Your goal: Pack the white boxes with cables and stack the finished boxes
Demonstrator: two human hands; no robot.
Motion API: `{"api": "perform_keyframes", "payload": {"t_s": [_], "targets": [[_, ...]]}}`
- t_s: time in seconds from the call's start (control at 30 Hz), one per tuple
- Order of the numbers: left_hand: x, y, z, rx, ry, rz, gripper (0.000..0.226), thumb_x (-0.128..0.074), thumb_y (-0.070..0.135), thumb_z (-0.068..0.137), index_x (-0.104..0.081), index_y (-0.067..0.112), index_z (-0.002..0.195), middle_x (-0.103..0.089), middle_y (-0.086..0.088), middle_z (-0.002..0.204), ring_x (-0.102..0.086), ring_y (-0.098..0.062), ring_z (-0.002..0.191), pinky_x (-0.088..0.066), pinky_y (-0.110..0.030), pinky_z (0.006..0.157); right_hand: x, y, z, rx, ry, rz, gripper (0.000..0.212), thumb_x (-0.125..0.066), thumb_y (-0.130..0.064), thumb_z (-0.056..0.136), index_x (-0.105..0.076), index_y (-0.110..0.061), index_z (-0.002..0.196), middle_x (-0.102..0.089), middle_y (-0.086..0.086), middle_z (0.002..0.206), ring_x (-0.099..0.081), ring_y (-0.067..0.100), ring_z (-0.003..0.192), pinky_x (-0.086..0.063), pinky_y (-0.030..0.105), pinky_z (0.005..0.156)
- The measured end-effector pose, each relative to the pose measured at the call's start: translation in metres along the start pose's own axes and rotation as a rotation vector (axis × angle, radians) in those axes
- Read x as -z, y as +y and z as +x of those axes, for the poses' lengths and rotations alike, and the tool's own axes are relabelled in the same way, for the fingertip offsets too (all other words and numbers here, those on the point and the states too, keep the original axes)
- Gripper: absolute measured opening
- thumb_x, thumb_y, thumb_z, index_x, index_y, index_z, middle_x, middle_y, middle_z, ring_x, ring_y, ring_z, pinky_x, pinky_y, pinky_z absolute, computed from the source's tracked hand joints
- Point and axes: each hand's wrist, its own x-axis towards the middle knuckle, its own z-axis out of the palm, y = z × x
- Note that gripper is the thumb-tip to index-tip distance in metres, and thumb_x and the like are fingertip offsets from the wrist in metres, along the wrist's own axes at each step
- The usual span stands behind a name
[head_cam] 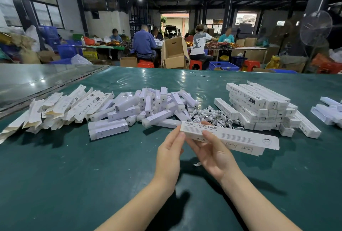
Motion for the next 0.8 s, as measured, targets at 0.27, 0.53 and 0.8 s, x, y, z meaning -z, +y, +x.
{"api": "perform_keyframes", "payload": {"t_s": [0.27, 0.53, 0.8], "targets": [[0.041, 0.0, 0.036, -0.258, -0.185, 1.125, 0.023, -0.054, 0.031, 0.08, -0.072, 0.029, 0.094, -0.06, 0.011, 0.114, -0.038, -0.014, 0.121, -0.027, -0.022, 0.1, 0.002, 0.001, 0.0, 0.277, 0.306, -0.94, 0.01, -0.063, -0.008, 0.066, -0.059, -0.013, 0.058, -0.055, -0.009, 0.054, -0.049, 0.015, 0.059, -0.049, 0.038, 0.064], [0.157, 0.006, 0.082, 0.255, 0.44, 1.514, 0.054, -0.044, 0.032, 0.091, -0.028, 0.019, 0.141, -0.024, -0.005, 0.15, -0.025, -0.035, 0.131, -0.021, -0.046, 0.107, 0.014, -0.024, -0.002, 0.363, 0.355, -2.161, 0.052, -0.043, -0.072, 0.07, -0.053, -0.025, 0.09, -0.049, -0.003, 0.084, -0.052, 0.022, 0.089, -0.037, 0.032, 0.068], [0.138, 0.019, 0.072, -0.195, 0.31, 0.863, 0.013, -0.062, 0.019, 0.087, -0.063, 0.027, 0.096, -0.064, 0.0, 0.1, -0.059, -0.019, 0.082, -0.047, -0.026, 0.068, 0.033, -0.034, 0.0, 0.113, 0.412, -2.377, 0.06, -0.035, -0.075, 0.076, -0.055, -0.027, 0.105, -0.05, 0.001, 0.102, -0.044, 0.022, 0.107, -0.033, 0.035, 0.085]]}}
